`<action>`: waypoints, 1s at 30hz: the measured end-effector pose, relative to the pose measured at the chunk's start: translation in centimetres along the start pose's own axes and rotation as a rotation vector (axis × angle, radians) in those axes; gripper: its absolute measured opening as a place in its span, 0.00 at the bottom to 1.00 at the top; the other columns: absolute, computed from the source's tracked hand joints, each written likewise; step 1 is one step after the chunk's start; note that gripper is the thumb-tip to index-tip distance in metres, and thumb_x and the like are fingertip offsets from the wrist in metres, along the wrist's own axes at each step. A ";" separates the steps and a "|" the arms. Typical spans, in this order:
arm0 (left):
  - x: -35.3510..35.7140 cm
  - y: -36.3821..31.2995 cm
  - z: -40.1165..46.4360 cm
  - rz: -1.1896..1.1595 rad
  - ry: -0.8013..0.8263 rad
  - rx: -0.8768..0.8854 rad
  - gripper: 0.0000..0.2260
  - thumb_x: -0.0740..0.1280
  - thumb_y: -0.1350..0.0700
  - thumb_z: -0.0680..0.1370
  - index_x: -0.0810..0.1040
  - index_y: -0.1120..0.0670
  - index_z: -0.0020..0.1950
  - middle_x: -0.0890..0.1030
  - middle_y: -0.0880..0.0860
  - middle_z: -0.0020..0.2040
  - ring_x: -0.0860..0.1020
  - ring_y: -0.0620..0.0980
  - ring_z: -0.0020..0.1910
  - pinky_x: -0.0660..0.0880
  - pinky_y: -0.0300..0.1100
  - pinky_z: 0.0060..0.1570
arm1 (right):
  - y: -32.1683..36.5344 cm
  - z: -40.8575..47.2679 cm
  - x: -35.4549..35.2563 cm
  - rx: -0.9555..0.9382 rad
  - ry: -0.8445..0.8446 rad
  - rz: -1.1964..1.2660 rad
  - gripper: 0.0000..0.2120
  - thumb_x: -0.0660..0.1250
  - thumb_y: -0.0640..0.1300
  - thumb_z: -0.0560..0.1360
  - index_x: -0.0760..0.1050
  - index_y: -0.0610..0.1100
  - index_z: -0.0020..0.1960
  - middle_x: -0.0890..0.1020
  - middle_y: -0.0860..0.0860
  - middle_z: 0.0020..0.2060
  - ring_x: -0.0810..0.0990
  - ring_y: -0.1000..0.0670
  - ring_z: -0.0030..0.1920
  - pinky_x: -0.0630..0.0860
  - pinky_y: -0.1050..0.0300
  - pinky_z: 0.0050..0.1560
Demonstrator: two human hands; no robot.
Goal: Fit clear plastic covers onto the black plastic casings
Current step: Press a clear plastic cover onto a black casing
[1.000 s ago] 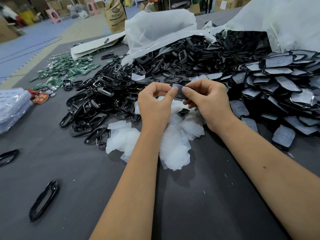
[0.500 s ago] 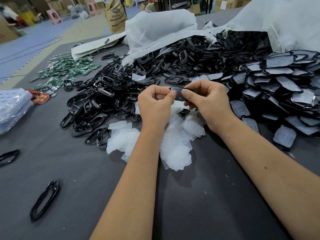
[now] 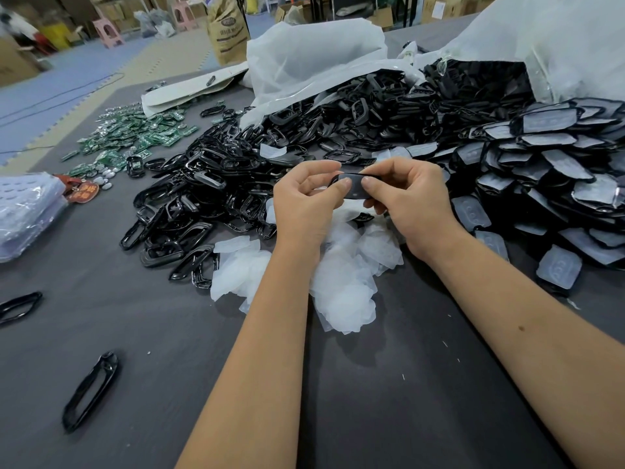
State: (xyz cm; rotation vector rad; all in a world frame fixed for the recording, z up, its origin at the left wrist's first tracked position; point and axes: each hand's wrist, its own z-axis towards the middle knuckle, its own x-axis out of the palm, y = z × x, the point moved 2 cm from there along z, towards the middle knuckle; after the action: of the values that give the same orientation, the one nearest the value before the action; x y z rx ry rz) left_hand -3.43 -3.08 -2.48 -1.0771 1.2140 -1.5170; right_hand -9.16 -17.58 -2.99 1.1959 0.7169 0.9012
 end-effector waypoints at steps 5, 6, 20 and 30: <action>0.1 0.0 0.0 0.026 0.006 0.014 0.08 0.75 0.68 0.75 0.84 0.56 0.45 0.86 0.52 0.37 0.85 0.47 0.38 0.80 0.38 0.40 | 0.1 -0.1 -0.1 -0.012 0.002 -0.012 0.05 0.74 0.33 0.76 0.84 0.42 0.46 0.85 0.51 0.33 0.82 0.53 0.31 0.74 0.65 0.31; 0.1 0.1 0.0 0.022 0.012 0.010 0.08 0.75 0.69 0.75 0.84 0.56 0.45 0.86 0.52 0.37 0.85 0.47 0.38 0.80 0.38 0.40 | 0.1 -0.1 -0.1 -0.013 0.001 -0.011 0.05 0.74 0.34 0.76 0.84 0.43 0.46 0.85 0.51 0.33 0.82 0.53 0.31 0.74 0.65 0.31; 0.4 0.2 0.1 0.050 -0.013 0.037 0.05 0.75 0.64 0.77 0.84 0.55 0.45 0.85 0.54 0.39 0.84 0.48 0.38 0.80 0.37 0.38 | 0.3 -0.1 0.0 -0.020 -0.030 -0.008 0.07 0.72 0.35 0.79 0.84 0.45 0.46 0.84 0.51 0.32 0.80 0.53 0.31 0.76 0.62 0.32; 0.3 0.2 0.0 0.171 -0.017 0.070 0.04 0.76 0.61 0.77 0.82 0.56 0.46 0.86 0.53 0.39 0.86 0.50 0.35 0.76 0.36 0.32 | 0.0 0.1 -0.1 -0.024 -0.062 -0.035 0.06 0.72 0.35 0.79 0.85 0.41 0.54 0.86 0.51 0.38 0.81 0.57 0.32 0.77 0.65 0.37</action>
State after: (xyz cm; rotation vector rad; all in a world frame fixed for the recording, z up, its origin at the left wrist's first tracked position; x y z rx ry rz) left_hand -3.47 -3.43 -2.66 -0.9142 1.2010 -1.4062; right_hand -9.14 -17.71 -3.01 1.1813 0.6732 0.8379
